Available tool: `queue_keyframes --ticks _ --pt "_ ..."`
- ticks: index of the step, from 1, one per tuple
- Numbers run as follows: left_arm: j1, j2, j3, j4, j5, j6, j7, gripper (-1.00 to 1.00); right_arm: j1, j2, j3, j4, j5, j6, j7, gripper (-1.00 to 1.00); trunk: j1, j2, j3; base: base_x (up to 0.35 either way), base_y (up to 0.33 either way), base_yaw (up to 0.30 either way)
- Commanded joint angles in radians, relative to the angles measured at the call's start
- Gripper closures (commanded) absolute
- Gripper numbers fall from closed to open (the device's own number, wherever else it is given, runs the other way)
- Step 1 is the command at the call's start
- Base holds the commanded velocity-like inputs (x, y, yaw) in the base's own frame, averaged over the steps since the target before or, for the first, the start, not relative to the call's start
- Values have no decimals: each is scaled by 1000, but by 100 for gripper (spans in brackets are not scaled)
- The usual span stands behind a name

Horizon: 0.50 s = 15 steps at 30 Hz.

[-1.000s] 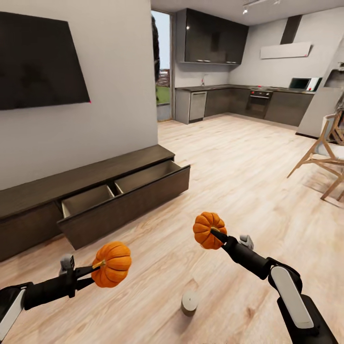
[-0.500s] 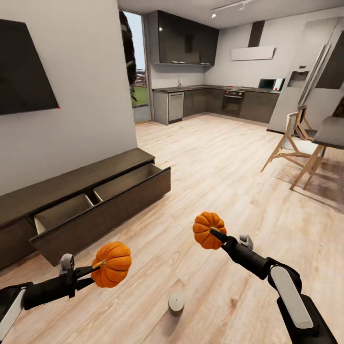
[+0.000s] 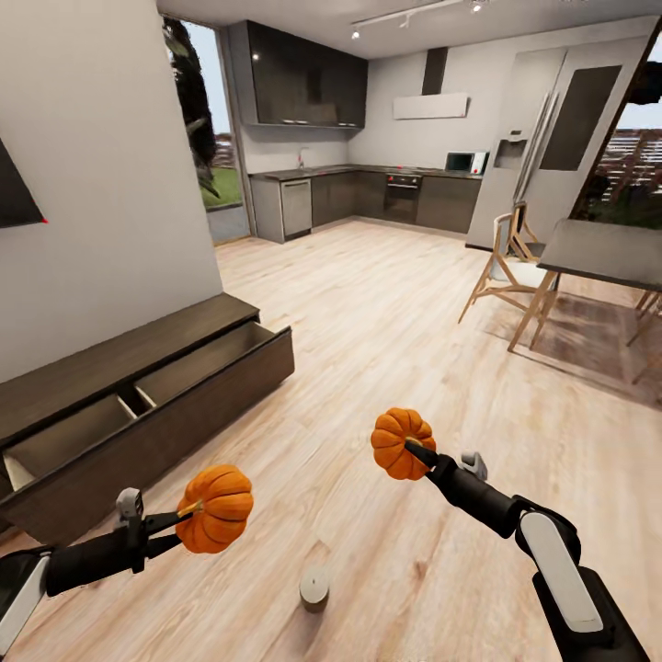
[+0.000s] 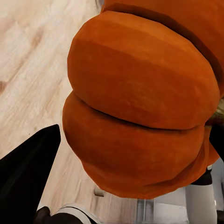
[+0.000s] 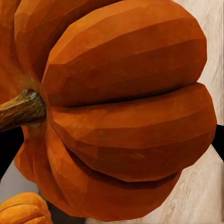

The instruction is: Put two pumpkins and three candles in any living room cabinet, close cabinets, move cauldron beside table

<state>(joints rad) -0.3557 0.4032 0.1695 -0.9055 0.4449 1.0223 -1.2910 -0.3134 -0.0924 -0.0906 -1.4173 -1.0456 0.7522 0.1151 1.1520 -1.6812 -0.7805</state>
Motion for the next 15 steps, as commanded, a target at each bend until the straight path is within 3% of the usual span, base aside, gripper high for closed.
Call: queue_keyframes --ticks 1,11,14,15 --pt "0 0 1 -1 8 9 1 100 -1 0 -1 0 -5 6 6 100 0 0 -1 0 0 -281" --pt "0 0 0 -1 7 9 9 100 -1 0 -1 0 -5 6 6 100 0 0 -1 0 0 -281" --pt "0 -1 0 -1 6 9 66 100 -1 0 -2 1 -5 5 6 100 0 0 -1 0 0 -281" --pt "0 -1 0 -1 6 9 110 100 -1 0 -2 1 -4 4 5 100 0 0 -1 0 0 -281"
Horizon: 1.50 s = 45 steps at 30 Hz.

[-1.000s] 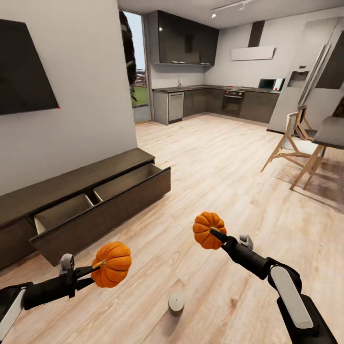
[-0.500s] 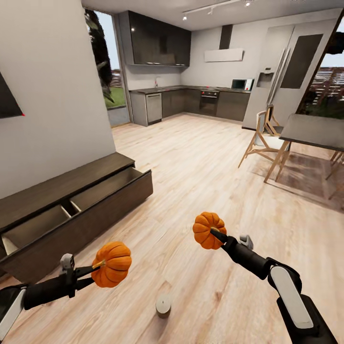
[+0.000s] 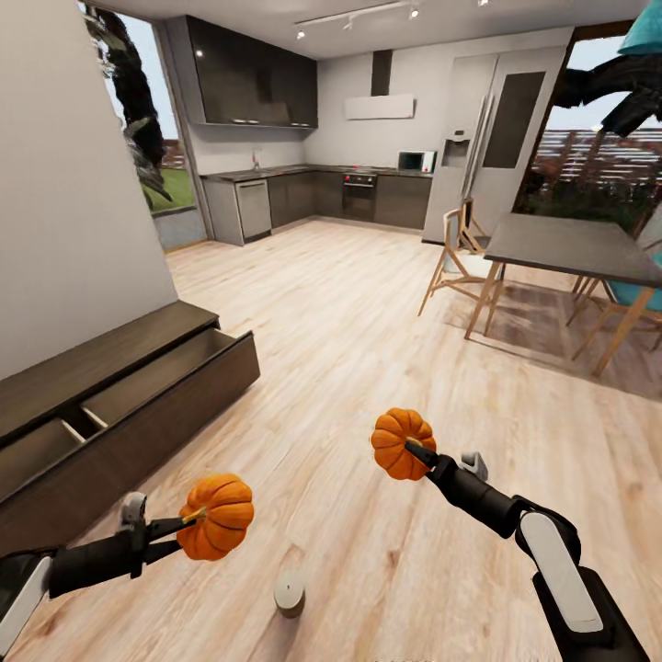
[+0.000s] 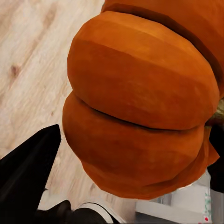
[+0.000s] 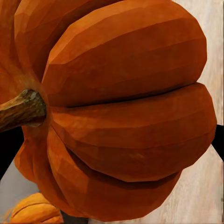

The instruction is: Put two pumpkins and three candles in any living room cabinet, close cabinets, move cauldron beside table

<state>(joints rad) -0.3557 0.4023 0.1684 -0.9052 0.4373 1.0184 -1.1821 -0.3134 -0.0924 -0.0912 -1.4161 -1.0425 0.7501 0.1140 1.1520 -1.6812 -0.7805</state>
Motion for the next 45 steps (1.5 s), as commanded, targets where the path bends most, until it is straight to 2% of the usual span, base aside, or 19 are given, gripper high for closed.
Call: queue_keyframes --ticks 1,2,7,10,13,16,19,24,27,29,30,32,35,38,40,42,45 --pt "0 0 1 -2 14 12 36 100 -1 0 -2 0 -7 4 5 100 0 0 -1 0 0 -281" --pt "0 -1 1 -2 14 12 91 100 -1 0 -2 0 -7 -1 2 100 0 0 -1 0 0 -281" --pt "0 -2 2 -4 14 12 265 100 -1 0 -1 0 -2 -17 -8 100 0 0 -1 0 0 -281" --pt "0 -1 3 -10 14 -6 377 100 -1 0 -1 0 0 -25 -54 100 0 0 -1 0 0 -281" --pt "0 -4 3 -14 14 -26 507 100 -1 0 1 0 2 -28 -150 100 0 0 -1 0 0 -281" --pt "0 -10 3 -23 16 -63 652 100 -1 2 6 -1 2 -50 -286 100 0 0 -1 0 0 -281" --pt "0 -13 2 -27 18 -79 740 100 -1 3 21 -2 0 -64 -401 100 0 0 -1 0 0 -281" --pt "0 -14 2 -29 18 -100 778 100 0 52 62 -4 15 -65 -565 100 0 0 -1 0 0 -281" --pt "0 -14 2 -29 18 -118 781 100 -6 75 100 -3 66 -66 -676 100 0 0 -1 0 0 -281" --pt "0 -14 1 -29 16 -138 782 100 -11 104 133 -2 125 -67 -747 100 0 0 -1 0 0 -281" --pt "0 -14 1 -29 16 -141 783 100 -12 118 138 -1 147 -67 -766 100 0 0 -1 0 0 -281" --pt "0 -15 1 -29 15 -145 784 100 -14 159 147 4 229 -66 -815 100 0 0 -1 0 0 -281" --pt "0 -16 -2 -29 14 -149 800 100 -15 200 149 11 335 -62 -855 100 0 0 -1 0 0 -243" --pt "0 -24 -4 -30 16 -152 890 100 -15 208 149 23 364 -55 -894 100 0 0 -1 0 0 -194" --pt "0 -52 -6 -30 15 -154 948 100 -15 205 146 26 368 -51 -905 100 0 0 -1 0 0 -212" --pt "0 -71 -6 -30 15 -155 982 100 -7 200 143 24 369 -47 -910 100 0 0 -1 0 0 -248" --pt "0 -79 -6 -30 15 -156 997 100 -1 196 134 35 371 -55 -923 100 0 0 -1 0 0 -231"
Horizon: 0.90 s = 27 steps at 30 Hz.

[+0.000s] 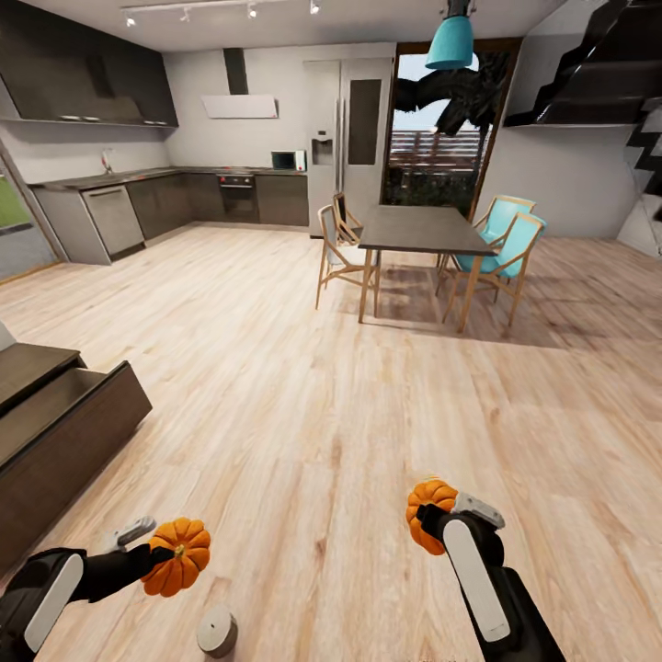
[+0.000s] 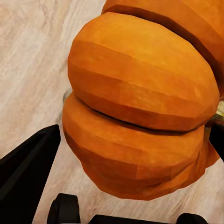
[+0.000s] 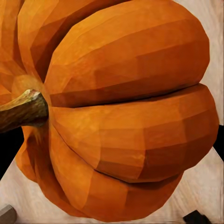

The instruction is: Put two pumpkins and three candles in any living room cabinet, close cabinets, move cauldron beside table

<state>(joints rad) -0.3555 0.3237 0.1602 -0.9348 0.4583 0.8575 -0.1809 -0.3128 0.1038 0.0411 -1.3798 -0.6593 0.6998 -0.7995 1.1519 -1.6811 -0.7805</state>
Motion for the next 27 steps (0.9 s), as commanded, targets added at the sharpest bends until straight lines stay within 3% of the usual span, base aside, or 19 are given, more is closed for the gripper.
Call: queue_keyframes --ticks 1,3,5,8,17,27 --pt "0 -3 1 -1 -6 5 -2 100 8 0 -5 17 -12 -14 -13 100 0 0 -1 0 0 -208" --pt "0 -8 -1 0 -7 3 -1 100 31 -2 -10 50 -12 -48 -14 100 0 0 -2 0 0 -202" --pt "0 -37 -4 3 -20 -40 1 100 71 -10 -13 101 -11 -141 -7 100 0 0 -5 16 0 -161" --pt "0 -61 -5 6 -67 -76 17 100 94 -24 -9 189 -10 -218 -4 100 0 0 -9 56 0 -137" --pt "0 -95 -5 2 -87 -84 23 100 101 -30 -10 254 -5 -239 -3 100 0 0 -18 6 0 -113" --pt "0 -98 -5 0 -86 -82 21 100 101 -29 -6 262 -6 -277 -2 100 0 0 -18 0 0 -3"
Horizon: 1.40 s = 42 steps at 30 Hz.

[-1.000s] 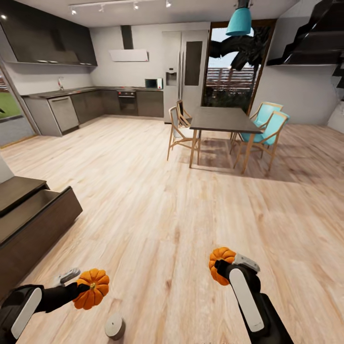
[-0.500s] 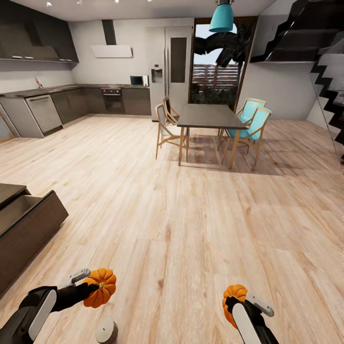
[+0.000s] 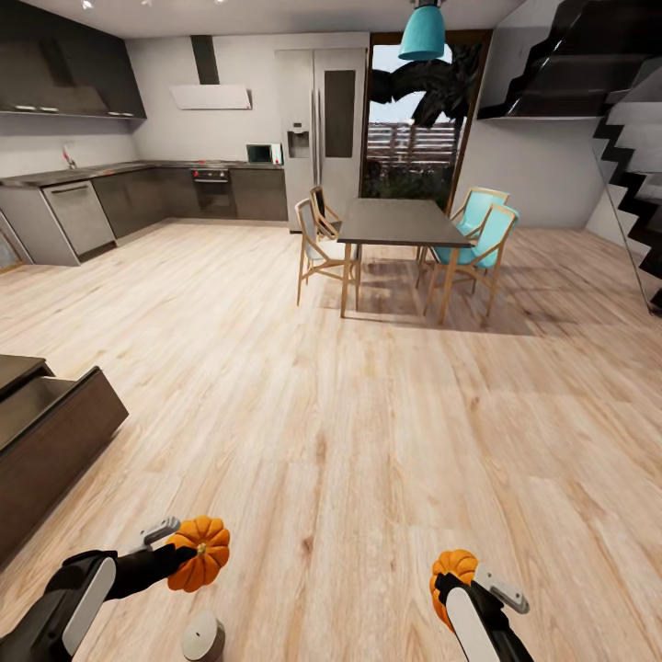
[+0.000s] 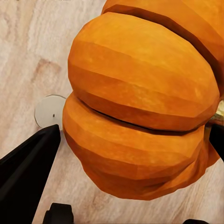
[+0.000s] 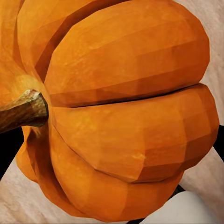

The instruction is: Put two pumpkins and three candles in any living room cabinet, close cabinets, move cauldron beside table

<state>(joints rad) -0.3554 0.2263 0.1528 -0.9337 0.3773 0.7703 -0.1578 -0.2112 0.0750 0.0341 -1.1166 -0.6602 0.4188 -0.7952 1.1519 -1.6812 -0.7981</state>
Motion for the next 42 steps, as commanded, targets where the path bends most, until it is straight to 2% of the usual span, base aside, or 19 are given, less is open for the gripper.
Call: queue_keyframes --ticks 1,6,13,20,30,34,37,40,42 --pt "0 1 2 -1 -5 7 -3 100 -1 0 1 -2 -6 4 -6 100 0 0 -1 0 0 0" --pt "0 2 4 -3 -5 14 -7 100 0 0 1 -2 -6 4 -7 100 0 0 -1 0 0 0" --pt "0 -1 -9 -53 -5 27 -8 100 8 -1 1 -2 -5 4 13 100 0 0 -1 0 0 0" --pt "0 -1 -20 -56 -5 27 -8 100 13 -39 3 -3 -8 4 36 100 0 0 -1 0 0 0" --pt "0 -1 -22 -56 -5 26 -6 100 14 -43 3 -2 -6 3 76 100 0 0 -1 116 0 -127" --pt "0 -2 -22 -56 -5 26 -6 100 35 -51 2 -1 -5 3 77 100 0 0 -1 11 0 -13" --pt "0 -1 -44 -56 -5 25 -5 100 44 -61 1 0 -4 3 77 100 0 0 -1 2 0 -2" --pt "0 -1 -81 -56 -5 24 -4 100 47 -89 5 1 -6 0 78 100 0 0 -1 0 0 0" --pt "0 -1 -86 -56 -5 24 -3 100 47 -93 5 6 -6 -1 79 100 0 0 -1 0 0 0"
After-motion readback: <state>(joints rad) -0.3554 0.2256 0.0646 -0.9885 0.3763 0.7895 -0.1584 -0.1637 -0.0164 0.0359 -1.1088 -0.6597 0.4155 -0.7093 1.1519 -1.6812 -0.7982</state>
